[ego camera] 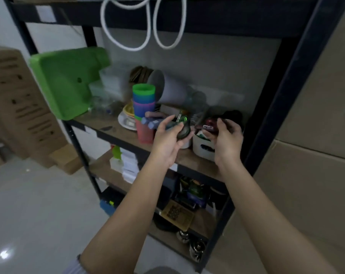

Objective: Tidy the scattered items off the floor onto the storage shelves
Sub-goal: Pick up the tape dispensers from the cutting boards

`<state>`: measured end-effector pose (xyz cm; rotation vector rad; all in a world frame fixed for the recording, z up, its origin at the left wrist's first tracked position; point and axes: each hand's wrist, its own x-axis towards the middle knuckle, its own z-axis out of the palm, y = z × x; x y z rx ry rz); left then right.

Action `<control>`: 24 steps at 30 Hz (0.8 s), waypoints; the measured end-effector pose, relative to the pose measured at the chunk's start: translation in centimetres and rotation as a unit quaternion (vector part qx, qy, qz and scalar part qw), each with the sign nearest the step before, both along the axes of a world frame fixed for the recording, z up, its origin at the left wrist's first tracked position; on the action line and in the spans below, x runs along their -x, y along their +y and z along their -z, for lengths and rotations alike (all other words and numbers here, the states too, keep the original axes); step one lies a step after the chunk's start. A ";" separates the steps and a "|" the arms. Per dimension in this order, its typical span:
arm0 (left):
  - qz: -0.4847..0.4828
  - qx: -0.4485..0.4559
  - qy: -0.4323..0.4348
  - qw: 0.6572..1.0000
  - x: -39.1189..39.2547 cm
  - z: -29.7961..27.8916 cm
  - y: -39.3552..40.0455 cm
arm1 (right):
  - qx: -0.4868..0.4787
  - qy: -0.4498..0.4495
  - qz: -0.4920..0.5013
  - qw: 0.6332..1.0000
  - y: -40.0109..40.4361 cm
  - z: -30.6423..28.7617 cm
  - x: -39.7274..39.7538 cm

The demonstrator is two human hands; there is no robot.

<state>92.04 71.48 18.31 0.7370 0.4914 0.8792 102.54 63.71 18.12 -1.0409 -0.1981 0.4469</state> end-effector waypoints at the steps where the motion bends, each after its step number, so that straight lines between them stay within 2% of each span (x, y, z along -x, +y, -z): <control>1: 0.004 -0.006 0.013 1.000 -1.3 -0.2 0.6 | -0.005 0.006 0.016 1.000 0.2 0.3 -0.9; 4: 0.021 -0.079 0.097 0.992 -4.9 -0.6 2.0 | -0.028 0.041 0.073 0.996 1.5 0.5 -3.5; 6: 0.016 -0.174 0.185 0.967 -7.2 -0.6 2.7 | -0.056 0.061 0.119 0.989 3.0 0.6 -5.3; 8: 0.021 -0.252 0.230 0.940 -9.6 -1.3 3.1 | -0.037 0.042 0.174 0.983 4.8 0.5 -6.7; 9: 0.030 -0.262 0.240 0.934 -11.0 -1.8 3.7 | -0.005 0.026 0.196 0.980 6.0 1.0 -7.9; 11: 0.076 -0.215 0.217 0.949 -13.8 -2.8 4.6 | 0.026 0.031 0.211 0.977 7.7 1.5 -9.8; 13: 0.106 -0.173 0.262 0.944 -17.0 -2.7 5.5 | 0.033 0.035 0.202 0.978 9.6 2.6 -12.7; 15: 0.099 -0.240 0.356 0.897 -19.6 -1.4 6.6 | 0.059 0.008 0.202 0.978 10.7 3.2 -14.0; 17: 0.055 -0.379 0.420 0.823 -21.3 0.1 7.1 | 0.082 -0.022 0.190 0.978 11.2 3.4 -14.6; 18: 0.075 -0.406 0.450 0.792 -22.4 1.0 7.6 | 0.093 -0.038 0.185 0.978 11.9 4.3 -15.6; 20: 0.117 -0.406 0.495 0.759 -22.6 1.3 8.2 | 0.103 -0.048 0.178 0.977 12.0 4.3 -15.8; 23: 0.123 -0.535 0.532 0.645 -23.8 2.4 8.8 | 0.130 -0.048 0.144 0.980 12.8 7.3 -19.4; 24: 0.113 -0.519 0.512 0.675 -24.5 2.6 9.0 | 0.133 -0.037 0.134 0.981 12.5 7.2 -19.6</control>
